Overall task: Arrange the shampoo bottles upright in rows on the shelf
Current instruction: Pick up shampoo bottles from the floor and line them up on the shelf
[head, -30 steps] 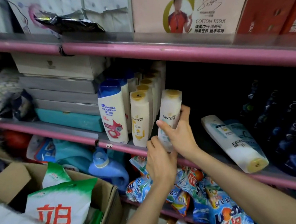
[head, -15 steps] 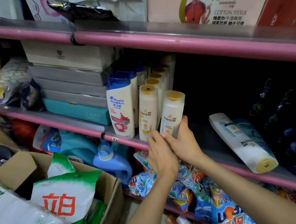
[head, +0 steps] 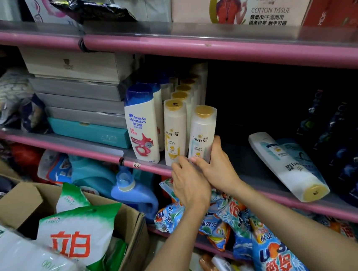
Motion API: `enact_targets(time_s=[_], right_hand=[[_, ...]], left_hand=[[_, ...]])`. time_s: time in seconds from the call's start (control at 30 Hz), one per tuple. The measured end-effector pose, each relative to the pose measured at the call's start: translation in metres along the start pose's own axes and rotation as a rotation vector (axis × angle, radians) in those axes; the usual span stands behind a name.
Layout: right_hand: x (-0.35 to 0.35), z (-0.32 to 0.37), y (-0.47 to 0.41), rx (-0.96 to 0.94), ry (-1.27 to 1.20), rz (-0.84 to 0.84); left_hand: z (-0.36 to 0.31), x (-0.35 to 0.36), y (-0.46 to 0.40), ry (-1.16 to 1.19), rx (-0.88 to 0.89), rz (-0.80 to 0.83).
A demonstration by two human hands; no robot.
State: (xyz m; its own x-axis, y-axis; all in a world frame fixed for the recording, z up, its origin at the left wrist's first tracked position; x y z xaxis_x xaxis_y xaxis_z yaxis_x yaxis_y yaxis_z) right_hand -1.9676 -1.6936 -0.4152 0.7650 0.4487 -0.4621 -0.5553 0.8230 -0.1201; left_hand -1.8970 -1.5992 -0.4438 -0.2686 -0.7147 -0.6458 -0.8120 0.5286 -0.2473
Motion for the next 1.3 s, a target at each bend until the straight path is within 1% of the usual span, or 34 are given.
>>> enact_targets(time_s=[0.13, 0.27, 0.33, 0.4, 0.5, 0.57, 0.63, 0.73, 0.87, 0.93, 1.0, 1.07, 1.13, 1.17, 1.2, 1.27, 1.3], right_hand=[[0.001, 0.002, 0.002, 0.058, -0.041, 0.063], [-0.008, 0.003, 0.013, 0.140, 0.080, 0.117], [-0.021, 0.002, 0.028, 0.195, 0.148, 0.082], [-0.034, 0.001, 0.049, 0.211, 0.163, 0.018], [-0.043, -0.004, 0.089, 0.171, 0.109, -0.059], [-0.036, -0.021, 0.115, 0.170, 0.072, -0.065], [-0.016, -0.047, 0.135, 0.196, 0.076, -0.012], [0.023, -0.104, 0.163, 0.302, 0.097, 0.119], [0.061, -0.195, 0.209, 0.505, 0.187, 0.218], [0.076, -0.243, 0.236, 0.624, 0.215, 0.275], [0.081, -0.285, 0.255, 0.719, 0.298, 0.340], [0.071, -0.321, 0.261, 0.783, 0.399, 0.316], [0.058, -0.354, 0.263, 0.840, 0.472, 0.275], [0.053, -0.368, 0.264, 0.875, 0.500, 0.266], [0.049, -0.382, 0.265, 0.903, 0.524, 0.261], [0.046, -0.407, 0.263, 0.929, 0.564, 0.253], [0.045, -0.418, 0.260, 0.929, 0.580, 0.247]], left_hand=[[-0.006, -0.002, 0.007, 0.027, 0.014, 0.077], [-0.011, -0.012, 0.017, 0.087, 0.026, 0.140], [-0.015, -0.022, 0.022, 0.124, 0.035, 0.137], [-0.015, -0.030, 0.031, 0.181, 0.041, 0.141], [-0.005, -0.035, 0.056, 0.207, 0.081, 0.157], [0.015, -0.029, 0.079, 0.201, 0.084, 0.211], [0.045, -0.011, 0.105, 0.186, 0.035, 0.329], [0.105, 0.019, 0.148, 0.045, -0.053, 0.521], [0.179, 0.048, 0.206, -0.119, -0.124, 0.698], [0.211, 0.052, 0.228, -0.154, -0.177, 0.726], [0.238, 0.052, 0.238, -0.206, -0.224, 0.721], [0.258, 0.049, 0.235, -0.263, -0.254, 0.658], [0.258, 0.054, 0.225, -0.286, -0.207, 0.558], [0.249, 0.064, 0.221, -0.247, -0.165, 0.531], [0.238, 0.079, 0.219, -0.183, -0.123, 0.538], [0.217, 0.120, 0.224, -0.047, -0.081, 0.613], [0.212, 0.141, 0.229, 0.005, -0.095, 0.662]])
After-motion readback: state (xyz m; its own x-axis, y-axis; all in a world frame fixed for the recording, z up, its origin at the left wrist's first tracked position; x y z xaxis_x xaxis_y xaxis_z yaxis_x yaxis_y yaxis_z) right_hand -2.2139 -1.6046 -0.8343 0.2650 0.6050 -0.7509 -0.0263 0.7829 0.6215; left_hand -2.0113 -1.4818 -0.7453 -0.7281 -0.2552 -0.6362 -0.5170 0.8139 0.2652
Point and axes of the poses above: each hand's wrist, its own y-axis away from the middle knuckle, its own x-axis out of the palm, z = x × y, the point moved 10 cm from there along -y, towards the middle knuckle, and after that the axes turned 8 degrees about x, right-handed, at the moved point
